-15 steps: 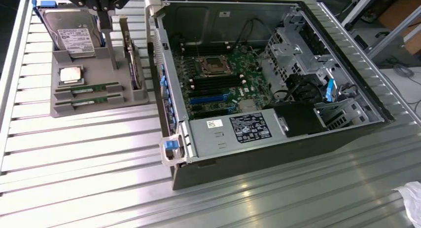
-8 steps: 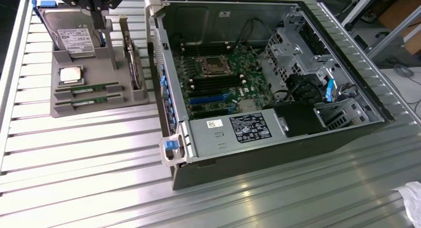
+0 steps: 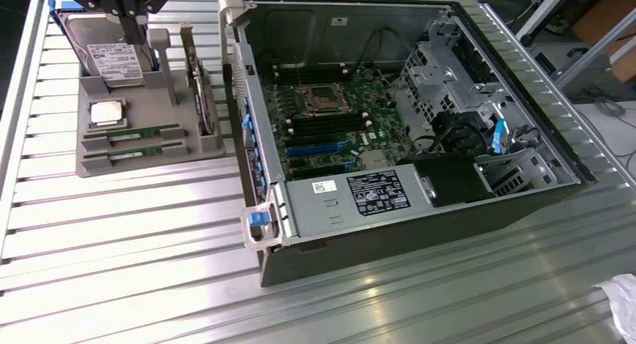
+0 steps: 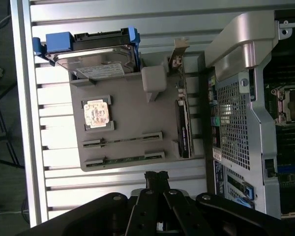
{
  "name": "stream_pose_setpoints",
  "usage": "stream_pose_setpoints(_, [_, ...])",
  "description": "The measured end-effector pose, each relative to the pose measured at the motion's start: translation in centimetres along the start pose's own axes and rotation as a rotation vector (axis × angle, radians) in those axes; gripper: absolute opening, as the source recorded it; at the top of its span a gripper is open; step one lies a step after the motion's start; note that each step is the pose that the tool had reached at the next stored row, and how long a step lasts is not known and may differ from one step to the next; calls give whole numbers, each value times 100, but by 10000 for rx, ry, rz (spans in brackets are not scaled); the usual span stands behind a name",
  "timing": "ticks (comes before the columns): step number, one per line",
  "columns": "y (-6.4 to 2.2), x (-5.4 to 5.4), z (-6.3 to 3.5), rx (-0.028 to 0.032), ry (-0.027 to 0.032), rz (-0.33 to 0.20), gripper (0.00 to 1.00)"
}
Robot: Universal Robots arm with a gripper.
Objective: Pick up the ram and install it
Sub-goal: 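Reach for the ram, then pick up the ram and move it above insertion slot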
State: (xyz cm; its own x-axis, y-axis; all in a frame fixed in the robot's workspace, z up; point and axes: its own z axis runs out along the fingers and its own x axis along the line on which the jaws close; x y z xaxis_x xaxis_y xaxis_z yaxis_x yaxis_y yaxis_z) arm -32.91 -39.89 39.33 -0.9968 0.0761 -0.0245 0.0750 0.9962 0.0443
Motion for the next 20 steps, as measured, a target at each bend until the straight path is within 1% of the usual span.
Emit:
stream_pose_setpoints(12, [0, 1, 0, 0, 1, -19, 11])
stream_pose_setpoints(17, [0, 1, 0, -5, 10, -217, 11])
stream_pose_setpoints(20, [0, 1, 0, -10, 20, -427, 11])
